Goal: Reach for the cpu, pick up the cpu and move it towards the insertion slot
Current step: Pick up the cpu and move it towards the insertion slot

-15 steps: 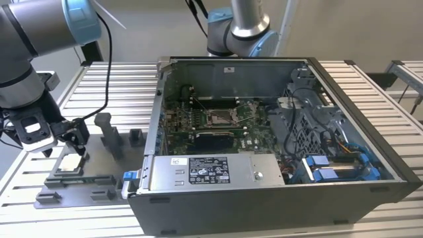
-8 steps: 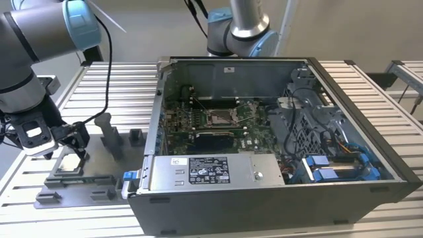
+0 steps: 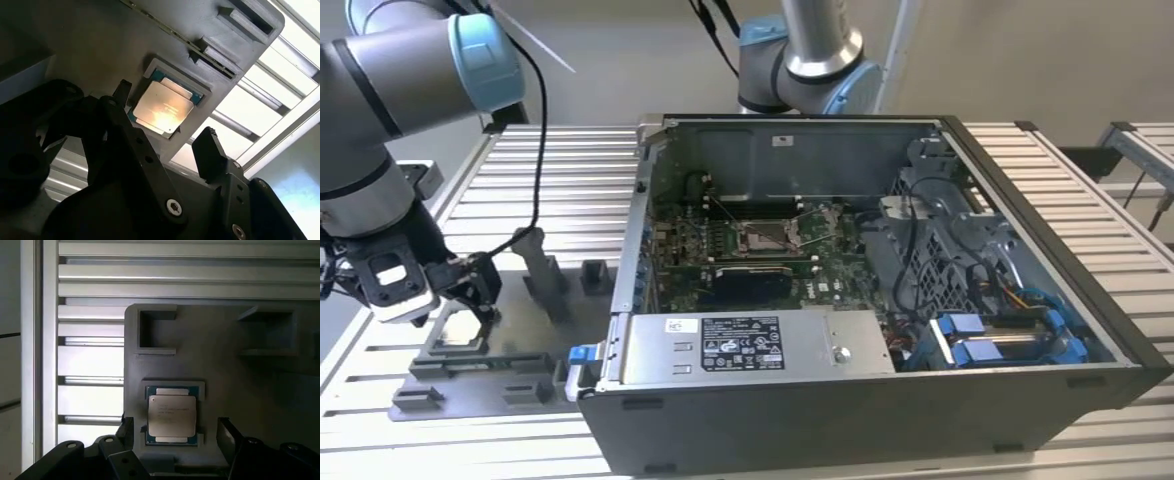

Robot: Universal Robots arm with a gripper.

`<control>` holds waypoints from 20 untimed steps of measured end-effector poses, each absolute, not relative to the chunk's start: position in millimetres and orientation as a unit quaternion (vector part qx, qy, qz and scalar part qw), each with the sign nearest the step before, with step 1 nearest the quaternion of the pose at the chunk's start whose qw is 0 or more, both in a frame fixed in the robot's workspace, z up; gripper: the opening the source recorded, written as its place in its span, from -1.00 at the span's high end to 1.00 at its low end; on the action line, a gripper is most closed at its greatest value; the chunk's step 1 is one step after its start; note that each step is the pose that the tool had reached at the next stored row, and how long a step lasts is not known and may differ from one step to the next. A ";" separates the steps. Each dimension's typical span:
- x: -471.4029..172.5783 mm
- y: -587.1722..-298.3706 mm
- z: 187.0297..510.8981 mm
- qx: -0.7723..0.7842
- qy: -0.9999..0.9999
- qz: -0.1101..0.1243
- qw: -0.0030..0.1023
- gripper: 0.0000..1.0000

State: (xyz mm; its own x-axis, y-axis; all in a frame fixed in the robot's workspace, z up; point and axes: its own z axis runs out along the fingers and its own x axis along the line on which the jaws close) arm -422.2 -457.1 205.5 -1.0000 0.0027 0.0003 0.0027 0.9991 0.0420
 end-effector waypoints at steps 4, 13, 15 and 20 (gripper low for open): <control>-422.6 -457.1 200.0 -0.002 -1.000 -0.021 0.000 -1.00; -424.3 -456.1 193.3 -0.003 -1.000 -0.021 0.000 -1.00; -424.4 -455.5 192.3 -0.002 -1.000 -0.021 0.000 -1.00; -424.5 -453.4 189.7 -0.002 -1.000 -0.021 0.000 -1.00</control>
